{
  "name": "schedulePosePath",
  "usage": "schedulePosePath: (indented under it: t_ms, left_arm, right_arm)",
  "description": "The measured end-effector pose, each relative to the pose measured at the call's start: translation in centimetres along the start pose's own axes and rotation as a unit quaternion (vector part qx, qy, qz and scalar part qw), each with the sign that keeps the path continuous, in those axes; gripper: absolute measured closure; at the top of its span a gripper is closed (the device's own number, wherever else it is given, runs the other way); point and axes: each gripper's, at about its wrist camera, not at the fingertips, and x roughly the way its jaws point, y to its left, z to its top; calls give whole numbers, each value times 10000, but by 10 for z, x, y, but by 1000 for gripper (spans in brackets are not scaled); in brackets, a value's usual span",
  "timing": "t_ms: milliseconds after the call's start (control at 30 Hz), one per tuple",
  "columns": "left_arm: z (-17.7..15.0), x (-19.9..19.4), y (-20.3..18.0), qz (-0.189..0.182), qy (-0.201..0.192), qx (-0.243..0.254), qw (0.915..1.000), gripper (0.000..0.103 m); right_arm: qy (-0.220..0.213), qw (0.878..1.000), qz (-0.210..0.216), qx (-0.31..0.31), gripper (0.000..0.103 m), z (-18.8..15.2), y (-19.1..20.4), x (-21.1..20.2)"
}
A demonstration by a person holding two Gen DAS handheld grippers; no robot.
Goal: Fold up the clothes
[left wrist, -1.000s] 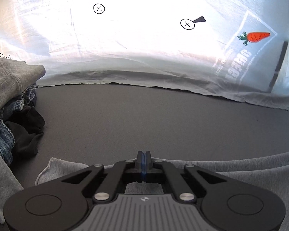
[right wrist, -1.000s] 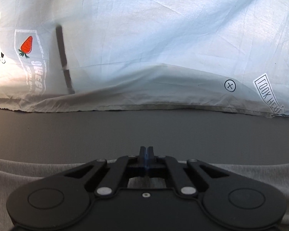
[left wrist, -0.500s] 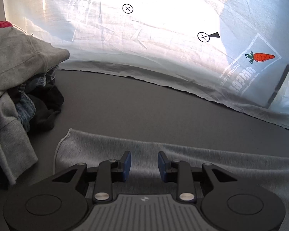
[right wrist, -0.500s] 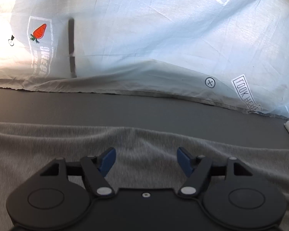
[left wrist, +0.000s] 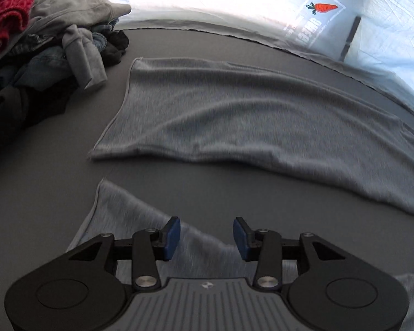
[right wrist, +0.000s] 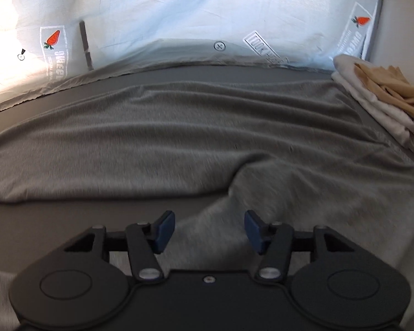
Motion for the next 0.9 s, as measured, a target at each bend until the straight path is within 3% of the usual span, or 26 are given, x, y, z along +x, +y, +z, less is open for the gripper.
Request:
schedulePosePath:
  t_ms: [167, 300, 567, 767, 900]
  left_arm:
    - [-29, -23, 16, 42, 97, -124, 9999, 58]
    - [-46, -37, 36, 158, 45, -212, 9996, 56]
    - [-71, -55, 88, 788, -150, -333, 9962, 53]
    - [-87, -59, 119, 871, -78, -427, 9953, 52]
    - [-96, -65, 122, 960, -113, -329, 9948, 44]
  right_arm:
    - [21, 9999, 43, 137, 40, -41, -10, -23]
    - [110, 9996, -86, 243, 21, -50, -6, -29]
    - [-132, 9980, -574, 232, 20, -85, 6, -64]
    - [-318, 9825, -1253, 1344, 21, -96, -38, -85]
    - [-258, 9659, -1248, 2255, 25, -109, -71, -89]
